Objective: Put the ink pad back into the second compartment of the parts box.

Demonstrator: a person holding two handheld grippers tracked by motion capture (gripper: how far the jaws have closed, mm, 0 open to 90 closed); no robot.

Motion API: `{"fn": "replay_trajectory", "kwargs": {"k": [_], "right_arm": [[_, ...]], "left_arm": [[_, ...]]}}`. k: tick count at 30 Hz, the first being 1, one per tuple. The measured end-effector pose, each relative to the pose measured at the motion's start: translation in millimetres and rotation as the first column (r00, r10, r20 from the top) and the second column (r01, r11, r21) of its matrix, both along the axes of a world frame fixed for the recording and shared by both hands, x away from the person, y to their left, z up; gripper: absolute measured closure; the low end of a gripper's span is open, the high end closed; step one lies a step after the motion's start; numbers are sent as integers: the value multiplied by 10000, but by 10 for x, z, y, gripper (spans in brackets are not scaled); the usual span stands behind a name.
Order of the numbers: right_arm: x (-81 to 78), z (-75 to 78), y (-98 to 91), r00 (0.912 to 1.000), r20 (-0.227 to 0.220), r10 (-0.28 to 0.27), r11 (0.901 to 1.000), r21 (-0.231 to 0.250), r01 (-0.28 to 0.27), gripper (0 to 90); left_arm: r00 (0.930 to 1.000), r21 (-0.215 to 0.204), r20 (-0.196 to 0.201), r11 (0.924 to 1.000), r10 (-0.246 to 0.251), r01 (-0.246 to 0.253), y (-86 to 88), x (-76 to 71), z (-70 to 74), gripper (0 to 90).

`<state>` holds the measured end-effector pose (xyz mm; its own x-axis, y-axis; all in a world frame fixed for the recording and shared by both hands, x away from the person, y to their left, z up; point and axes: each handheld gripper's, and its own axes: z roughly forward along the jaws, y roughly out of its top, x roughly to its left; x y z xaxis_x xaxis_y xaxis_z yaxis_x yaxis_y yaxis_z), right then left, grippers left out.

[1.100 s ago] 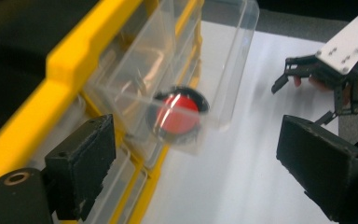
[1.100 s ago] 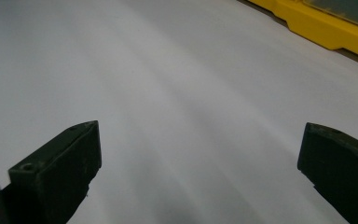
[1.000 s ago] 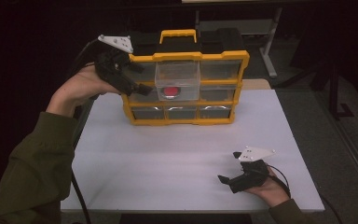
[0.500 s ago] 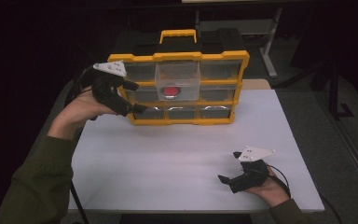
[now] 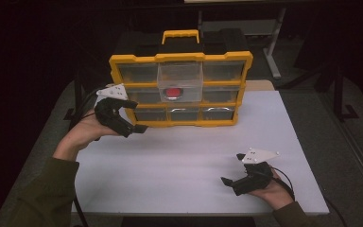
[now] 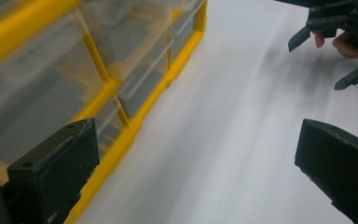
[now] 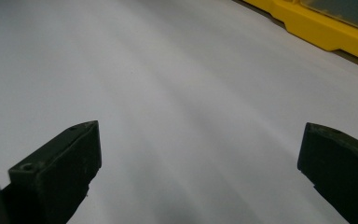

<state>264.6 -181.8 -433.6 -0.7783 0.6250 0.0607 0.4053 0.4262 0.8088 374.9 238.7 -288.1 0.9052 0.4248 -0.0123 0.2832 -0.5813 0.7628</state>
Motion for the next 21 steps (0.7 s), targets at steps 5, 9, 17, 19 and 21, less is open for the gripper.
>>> {"fn": "replay_trajectory", "kwargs": {"k": [5, 9, 17, 19, 21], "right_arm": [[0, -1, -1, 10000, -5, -13, 10000, 2, 13, 0], [0, -2, -1, 10000, 0, -13, 10000, -12, 13, 0], [-1, -3, 3, 10000, -34, -19, 10000, -26, 19, 0], [-1, -4, 5, 10000, -38, -13, 10000, -36, 13, 0], [-1, -5, 7, 10000, -37, -11, 10000, -55, 10, 0]], "left_arm": [[10000, -57, -59, 10000, 62, -62, 25, -89, -203, 0], [9999, -52, 18, 9999, 119, -119, 47, -166, -358, 0], [9997, -338, -32, 9991, 244, -245, 95, -321, -688, 0], [9996, -441, -47, 9986, 290, -291, 105, -361, -765, 0], [9995, -526, -2, 9981, 327, -327, 108, -393, -822, 0]]}}
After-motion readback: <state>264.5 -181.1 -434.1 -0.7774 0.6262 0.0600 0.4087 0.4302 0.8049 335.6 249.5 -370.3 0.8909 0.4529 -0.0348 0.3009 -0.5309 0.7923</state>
